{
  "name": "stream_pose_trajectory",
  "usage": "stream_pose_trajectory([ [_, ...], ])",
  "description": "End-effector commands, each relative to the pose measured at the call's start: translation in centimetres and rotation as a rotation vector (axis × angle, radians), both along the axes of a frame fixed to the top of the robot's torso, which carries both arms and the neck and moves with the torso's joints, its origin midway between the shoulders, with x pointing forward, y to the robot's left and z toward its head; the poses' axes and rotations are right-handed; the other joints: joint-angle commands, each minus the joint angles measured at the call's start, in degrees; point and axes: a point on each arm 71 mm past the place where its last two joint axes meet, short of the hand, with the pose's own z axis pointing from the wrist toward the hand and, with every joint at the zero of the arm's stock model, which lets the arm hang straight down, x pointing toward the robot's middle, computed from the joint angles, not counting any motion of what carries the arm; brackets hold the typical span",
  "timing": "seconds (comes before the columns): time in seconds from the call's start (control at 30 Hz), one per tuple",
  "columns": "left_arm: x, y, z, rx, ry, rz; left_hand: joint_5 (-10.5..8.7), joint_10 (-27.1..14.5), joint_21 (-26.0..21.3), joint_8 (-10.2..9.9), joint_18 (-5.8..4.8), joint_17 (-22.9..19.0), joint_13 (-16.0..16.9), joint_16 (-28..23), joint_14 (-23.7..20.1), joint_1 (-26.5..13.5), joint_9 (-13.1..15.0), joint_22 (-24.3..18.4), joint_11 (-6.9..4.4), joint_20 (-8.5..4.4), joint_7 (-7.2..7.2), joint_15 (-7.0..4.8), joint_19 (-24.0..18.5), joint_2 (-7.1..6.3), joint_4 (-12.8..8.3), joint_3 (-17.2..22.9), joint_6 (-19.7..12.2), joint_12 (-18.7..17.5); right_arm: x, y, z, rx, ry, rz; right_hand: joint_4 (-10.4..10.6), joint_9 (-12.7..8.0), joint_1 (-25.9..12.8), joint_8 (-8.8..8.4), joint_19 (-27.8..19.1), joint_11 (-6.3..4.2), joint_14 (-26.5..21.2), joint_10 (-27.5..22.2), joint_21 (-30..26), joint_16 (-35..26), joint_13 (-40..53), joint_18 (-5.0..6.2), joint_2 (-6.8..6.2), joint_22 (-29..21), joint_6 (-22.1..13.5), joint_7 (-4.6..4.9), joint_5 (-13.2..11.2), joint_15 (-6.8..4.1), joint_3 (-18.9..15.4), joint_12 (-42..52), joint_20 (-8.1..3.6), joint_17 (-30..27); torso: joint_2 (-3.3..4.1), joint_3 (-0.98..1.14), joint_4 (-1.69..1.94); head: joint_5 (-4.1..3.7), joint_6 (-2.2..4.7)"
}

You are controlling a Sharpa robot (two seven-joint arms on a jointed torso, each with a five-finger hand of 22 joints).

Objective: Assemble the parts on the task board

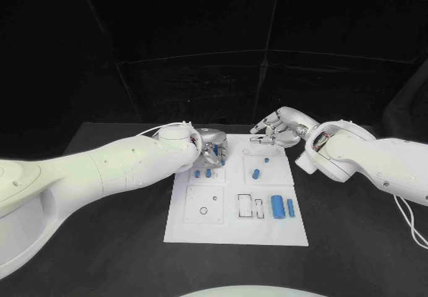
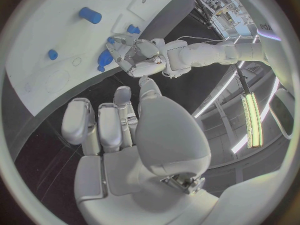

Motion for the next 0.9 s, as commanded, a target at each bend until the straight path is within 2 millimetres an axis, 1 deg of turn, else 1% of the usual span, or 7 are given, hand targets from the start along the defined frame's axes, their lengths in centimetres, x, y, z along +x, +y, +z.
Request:
stream_pose_trajectory([
  [0.03, -0.25, -0.07, -0.65, 0.023, 0.022, -0.012, -0.16, 0.59, 0.52, -0.49, -0.53, -0.14, -0.15, 0.36, 1.82, -0.3, -0.12, 0.26, 0.04, -0.16, 0.02, -0.33, 0.46, 0.33, -0.03, 0.4, 0.36, -0.45, -0.01, 0.17, 0.16, 0.003, -0.008, 0.009, -0.03, 0.07, 0.02, 0.34, -0.22, -0.05, 1.13, -0.21, -0.36, -0.15, 0.06, 0.48, 0.53, -0.04, 0.03, 0.13, 0.2, -0.52, -0.17, -0.05, 0.06, 0.04, 0.0, 0.0, -0.01, 0.07, 0.01],
  [0.17, -0.24, -0.12, -0.66, 0.019, 0.018, -0.011, -0.18, 1.12, 1.11, -0.77, -0.65, -0.32, -0.22, 0.33, 1.8, -0.46, -0.23, 0.89, -0.04, -0.2, 0.07, -0.39, 0.59, 0.33, -0.05, 0.63, 0.46, -0.74, -0.01, 0.21, 0.15, 0.003, -0.008, 0.009, -0.03, 0.07, 0.02, 0.34, -0.22, -0.05, 1.13, -0.21, -0.36, -0.15, 0.06, 0.48, 0.53, -0.04, 0.03, 0.13, 0.2, -0.52, -0.17, -0.05, 0.06, 0.04, 0.01, -0.01, -0.03, 0.1, -0.04],
  [0.27, -0.19, -0.08, -0.65, 0.015, 0.014, -0.012, -0.19, 2.29, 1.59, -0.95, -0.73, -0.42, -0.28, 0.43, 1.81, -0.46, -0.27, 1.43, -0.25, -0.33, -0.02, -0.57, 0.67, 0.63, -0.2, 1.28, 1.35, -1.3, -0.01, 0.22, 0.15, 0.003, -0.008, 0.01, -0.04, 0.07, 0.02, 0.34, -0.22, -0.05, 1.13, -0.21, -0.36, -0.15, 0.07, 0.48, 0.54, -0.04, 0.03, 0.13, 0.2, -0.52, -0.17, -0.03, 0.06, 0.04, 0.01, 0.02, -0.06, 0.09, -0.04],
  [0.33, -0.14, -0.03, -0.65, 0.014, 0.012, -0.011, -0.18, 2.57, 1.76, -1.02, -0.76, -0.51, -0.29, 0.42, 1.79, -0.42, -0.28, 1.62, -0.31, -0.37, -0.08, -0.6, 0.68, 0.58, -0.33, 1.41, 1.56, -1.48, -0.01, 0.22, 0.15, 0.003, -0.008, 0.01, -0.04, 0.08, 0.05, 0.36, -0.18, -0.05, 1.14, -0.15, -0.34, -0.16, 0.15, 0.47, 0.58, 0.0, 0.05, 0.12, 0.24, -0.53, -0.17, 0.07, 0.06, 0.04, -0.01, 0.0, -0.01, 0.05, -0.08],
  [0.5, -0.05, 0.09, -0.6, 0.008, 0.006, -0.007, -0.2, 2.68, 2.07, -1.69, -0.84, -0.85, -0.4, 0.32, 1.72, -0.9, -0.52, 2.0, -0.18, -0.4, 0.08, -0.55, 0.69, -0.15, -0.49, 1.34, 1.29, -2.36, -0.01, 0.22, 0.15, 0.002, -0.008, 0.009, -0.04, 0.08, 0.05, 0.36, -0.18, -0.05, 1.14, -0.15, -0.34, -0.16, 0.15, 0.47, 0.58, 0.0, 0.05, 0.12, 0.24, -0.53, -0.17, 0.07, 0.06, 0.04, -0.02, 0.01, 0.02, 0.04, 0.03],
  [0.63, -0.07, 0.04, -0.59, 0.005, 0.005, -0.007, -0.2, 2.3, 2.12, -3.25, -0.89, -1.23, -0.47, 0.22, 1.64, -1.6, -1.08, 2.14, 0.14, -0.27, 0.5, -0.31, 0.62, -1.07, -0.51, 1.12, -0.37, -3.61, -0.01, 0.22, 0.15, 0.002, -0.008, 0.009, -0.04, 0.08, 0.05, 0.36, -0.18, -0.05, 1.14, -0.15, -0.34, -0.16, 0.15, 0.47, 0.58, 0.0, 0.05, 0.12, 0.24, -0.53, -0.17, 0.07, 0.06, 0.04, -0.01, 0.01, -0.02, 0.01, 0.08],
  [0.9, -0.17, -0.18, -0.52, -0.005, 0.0, -0.012, -0.21, 1.88, 2.16, -4.08, -0.91, -1.47, -0.47, 0.21, 1.6, -1.75, -1.22, 2.26, 0.38, -0.12, 0.57, -0.13, 0.58, -1.5, -0.68, 1.07, -0.79, -4.74, -0.01, 0.23, 0.15, 0.002, -0.009, 0.009, -0.04, 0.08, 0.05, 0.36, -0.18, -0.05, 1.14, -0.15, -0.34, -0.16, 0.15, 0.47, 0.58, 0.0, 0.05, 0.12, 0.24, -0.53, -0.17, 0.07, 0.06, 0.04, -0.01, 0.0, 0.0, -0.06, 0.14],
])
